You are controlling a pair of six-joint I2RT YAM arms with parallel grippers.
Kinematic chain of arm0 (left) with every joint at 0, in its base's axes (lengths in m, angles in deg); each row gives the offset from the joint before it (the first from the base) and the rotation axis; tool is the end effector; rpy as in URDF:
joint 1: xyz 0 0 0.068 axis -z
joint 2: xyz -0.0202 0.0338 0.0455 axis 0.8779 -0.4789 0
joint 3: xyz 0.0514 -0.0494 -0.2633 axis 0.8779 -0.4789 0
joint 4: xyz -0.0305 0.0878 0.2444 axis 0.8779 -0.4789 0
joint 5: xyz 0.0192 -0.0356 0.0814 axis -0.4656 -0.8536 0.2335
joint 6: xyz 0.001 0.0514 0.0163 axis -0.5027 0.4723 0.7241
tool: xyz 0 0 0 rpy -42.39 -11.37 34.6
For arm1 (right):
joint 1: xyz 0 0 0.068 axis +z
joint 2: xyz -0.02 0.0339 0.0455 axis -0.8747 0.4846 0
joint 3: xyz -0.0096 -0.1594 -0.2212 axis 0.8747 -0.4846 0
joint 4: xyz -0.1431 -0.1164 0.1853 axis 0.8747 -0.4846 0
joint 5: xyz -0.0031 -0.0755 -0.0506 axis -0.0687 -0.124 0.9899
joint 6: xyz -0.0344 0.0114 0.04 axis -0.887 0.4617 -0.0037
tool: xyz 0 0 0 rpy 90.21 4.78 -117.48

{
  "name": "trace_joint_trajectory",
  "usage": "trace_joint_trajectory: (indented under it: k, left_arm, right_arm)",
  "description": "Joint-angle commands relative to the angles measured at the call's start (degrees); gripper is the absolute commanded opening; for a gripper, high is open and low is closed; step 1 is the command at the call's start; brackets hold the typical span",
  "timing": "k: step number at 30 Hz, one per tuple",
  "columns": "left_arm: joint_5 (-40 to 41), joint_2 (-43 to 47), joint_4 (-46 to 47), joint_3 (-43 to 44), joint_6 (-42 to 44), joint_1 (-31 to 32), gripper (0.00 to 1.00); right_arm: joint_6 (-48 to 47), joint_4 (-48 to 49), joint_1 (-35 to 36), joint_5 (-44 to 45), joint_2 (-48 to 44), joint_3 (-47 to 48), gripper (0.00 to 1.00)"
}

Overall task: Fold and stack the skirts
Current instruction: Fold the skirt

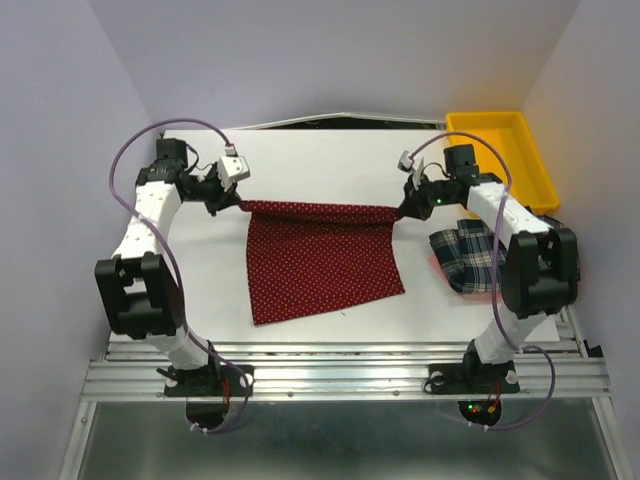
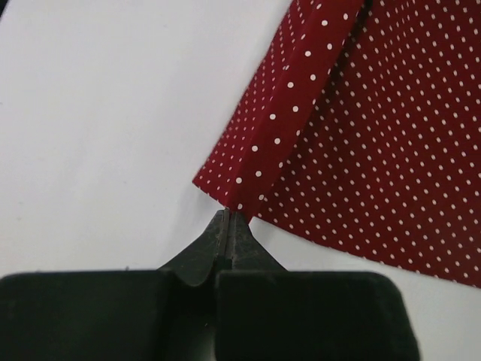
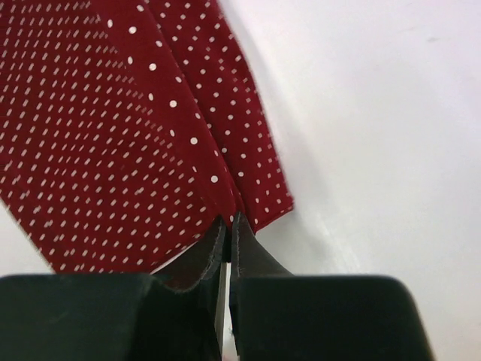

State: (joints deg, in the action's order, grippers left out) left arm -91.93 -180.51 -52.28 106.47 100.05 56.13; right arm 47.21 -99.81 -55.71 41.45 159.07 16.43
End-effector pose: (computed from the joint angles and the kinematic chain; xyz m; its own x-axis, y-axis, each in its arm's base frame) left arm 0.3567 0.0055 0.3097 0.0510 0.5824 -0.8113 0.8743 0.3665 0.3181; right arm 0.3773 0.0612 0.2483 -0.3146 -0.4638 -0.8282 -0.8907 0.4459 0.0886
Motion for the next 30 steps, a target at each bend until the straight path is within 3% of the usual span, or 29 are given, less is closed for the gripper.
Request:
trace_joint_trajectory:
  k: [1,7,12,23,30]
  left_arm:
    - [3.56,10.7,-3.45,-9.79,10.59,-0.54,0.0]
    - [6.64,24.34,-7.24,-26.95,15.88,0.33,0.0]
    - [12.25,32.0,1.87,-39.34,9.23,4.63,0.0]
    - [16.66,34.82,7.79,-43.24,0.68,12.46,0.0]
    - [18.42,37.36,-1.52,-38.76,4.89,12.38,0.0]
  right_arm:
    - [-7.24,5.93,1.2,3.63,-9.32,-10.58,0.01]
    - [-12.6,10.5,6.99,7.39,-21.28,-27.2,0.01]
    - [-11.04,15.68,8.06,9.52,-22.17,-32.42,0.01]
    - [-12.17,15.34,8.59,10.83,-22.17,-30.23,0.01]
    - [-14.37,10.33,8.59,10.4,-27.52,-29.87,0.01]
